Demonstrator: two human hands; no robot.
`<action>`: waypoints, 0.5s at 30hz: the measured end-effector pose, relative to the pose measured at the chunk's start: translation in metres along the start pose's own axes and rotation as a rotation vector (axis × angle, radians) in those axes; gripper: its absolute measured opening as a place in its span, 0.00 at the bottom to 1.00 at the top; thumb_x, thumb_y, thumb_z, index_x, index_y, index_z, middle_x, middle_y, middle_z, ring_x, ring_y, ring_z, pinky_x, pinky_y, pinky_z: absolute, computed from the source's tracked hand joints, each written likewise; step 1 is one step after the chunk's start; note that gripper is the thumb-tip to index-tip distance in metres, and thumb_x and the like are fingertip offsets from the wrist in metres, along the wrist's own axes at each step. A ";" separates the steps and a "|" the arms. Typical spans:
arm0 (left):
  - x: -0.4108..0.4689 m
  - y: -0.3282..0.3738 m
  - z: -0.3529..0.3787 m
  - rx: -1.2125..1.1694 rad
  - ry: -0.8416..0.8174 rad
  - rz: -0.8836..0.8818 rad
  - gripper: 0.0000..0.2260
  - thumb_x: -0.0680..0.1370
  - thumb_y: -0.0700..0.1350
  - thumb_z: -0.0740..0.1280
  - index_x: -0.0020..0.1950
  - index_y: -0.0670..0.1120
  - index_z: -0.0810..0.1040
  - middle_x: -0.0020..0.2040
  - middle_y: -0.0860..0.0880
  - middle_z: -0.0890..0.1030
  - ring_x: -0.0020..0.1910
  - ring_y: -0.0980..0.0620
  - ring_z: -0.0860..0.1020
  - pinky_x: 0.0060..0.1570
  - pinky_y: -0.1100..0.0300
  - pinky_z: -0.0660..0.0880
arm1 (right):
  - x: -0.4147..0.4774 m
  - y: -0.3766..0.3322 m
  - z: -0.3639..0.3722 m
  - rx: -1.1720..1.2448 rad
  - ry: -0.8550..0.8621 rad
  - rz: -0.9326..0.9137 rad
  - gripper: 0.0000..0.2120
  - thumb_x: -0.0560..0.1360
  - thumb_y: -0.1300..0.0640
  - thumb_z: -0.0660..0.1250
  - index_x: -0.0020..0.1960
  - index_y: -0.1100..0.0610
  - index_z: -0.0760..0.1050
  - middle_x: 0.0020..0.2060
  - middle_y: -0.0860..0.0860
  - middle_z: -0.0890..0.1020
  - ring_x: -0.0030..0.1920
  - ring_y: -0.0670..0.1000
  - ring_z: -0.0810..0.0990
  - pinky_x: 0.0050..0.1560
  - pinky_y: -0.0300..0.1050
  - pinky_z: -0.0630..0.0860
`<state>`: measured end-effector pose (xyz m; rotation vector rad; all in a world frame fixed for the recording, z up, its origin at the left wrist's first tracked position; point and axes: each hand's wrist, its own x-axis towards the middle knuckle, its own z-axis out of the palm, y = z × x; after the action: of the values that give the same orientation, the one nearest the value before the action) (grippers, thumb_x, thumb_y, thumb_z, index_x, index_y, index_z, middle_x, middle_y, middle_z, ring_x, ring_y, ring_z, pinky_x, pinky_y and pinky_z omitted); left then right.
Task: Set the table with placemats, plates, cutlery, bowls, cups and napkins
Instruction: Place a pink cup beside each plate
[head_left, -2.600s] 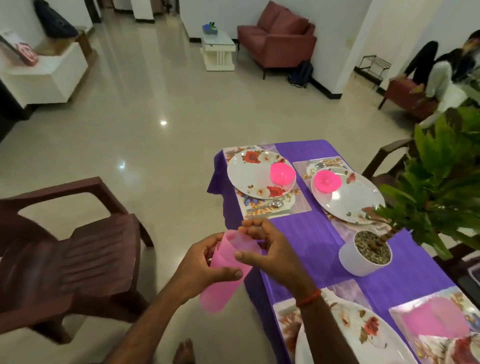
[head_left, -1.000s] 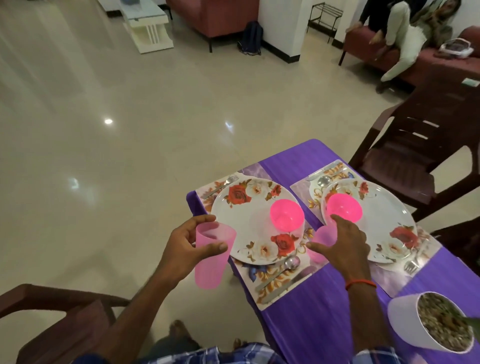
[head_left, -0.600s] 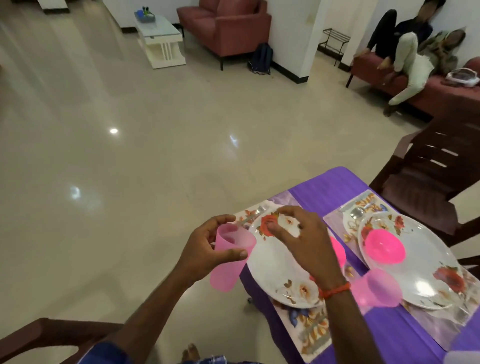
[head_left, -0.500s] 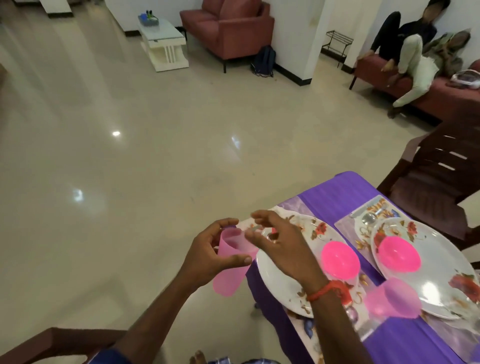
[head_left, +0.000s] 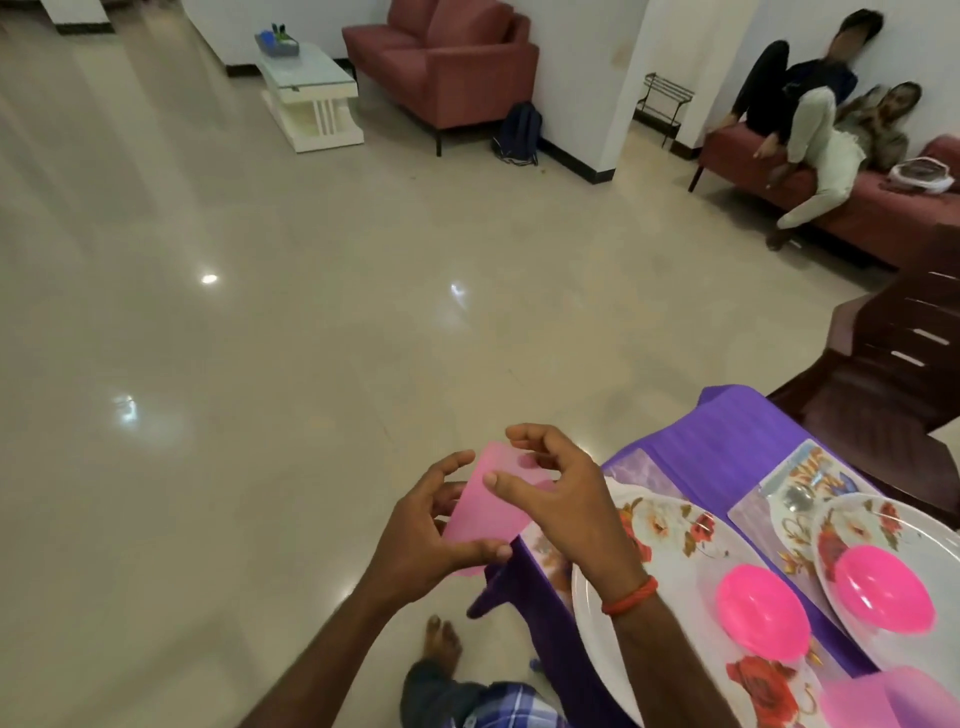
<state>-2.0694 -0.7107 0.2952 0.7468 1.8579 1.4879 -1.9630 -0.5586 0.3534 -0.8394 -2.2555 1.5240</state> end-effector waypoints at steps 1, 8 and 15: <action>0.014 0.000 -0.006 0.021 0.003 0.003 0.46 0.56 0.65 0.84 0.71 0.66 0.69 0.63 0.55 0.82 0.59 0.50 0.82 0.53 0.53 0.84 | 0.016 -0.002 0.002 0.027 0.013 0.007 0.22 0.70 0.46 0.78 0.62 0.41 0.76 0.58 0.39 0.79 0.58 0.40 0.77 0.50 0.36 0.74; 0.120 0.023 -0.052 0.034 0.016 0.026 0.40 0.58 0.61 0.84 0.68 0.61 0.76 0.57 0.55 0.85 0.56 0.52 0.83 0.52 0.49 0.84 | 0.125 -0.020 0.006 0.051 0.008 0.009 0.21 0.72 0.42 0.75 0.63 0.41 0.76 0.59 0.39 0.79 0.58 0.38 0.77 0.51 0.33 0.73; 0.191 0.029 -0.073 0.027 -0.022 0.012 0.36 0.61 0.51 0.85 0.66 0.56 0.77 0.55 0.55 0.86 0.55 0.52 0.84 0.49 0.50 0.84 | 0.197 -0.022 0.001 0.024 -0.053 0.047 0.26 0.72 0.42 0.76 0.67 0.41 0.73 0.61 0.40 0.78 0.59 0.40 0.77 0.52 0.35 0.74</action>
<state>-2.2458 -0.6049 0.3104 0.7851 1.8636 1.4592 -2.1254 -0.4456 0.3576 -0.8617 -2.2651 1.6084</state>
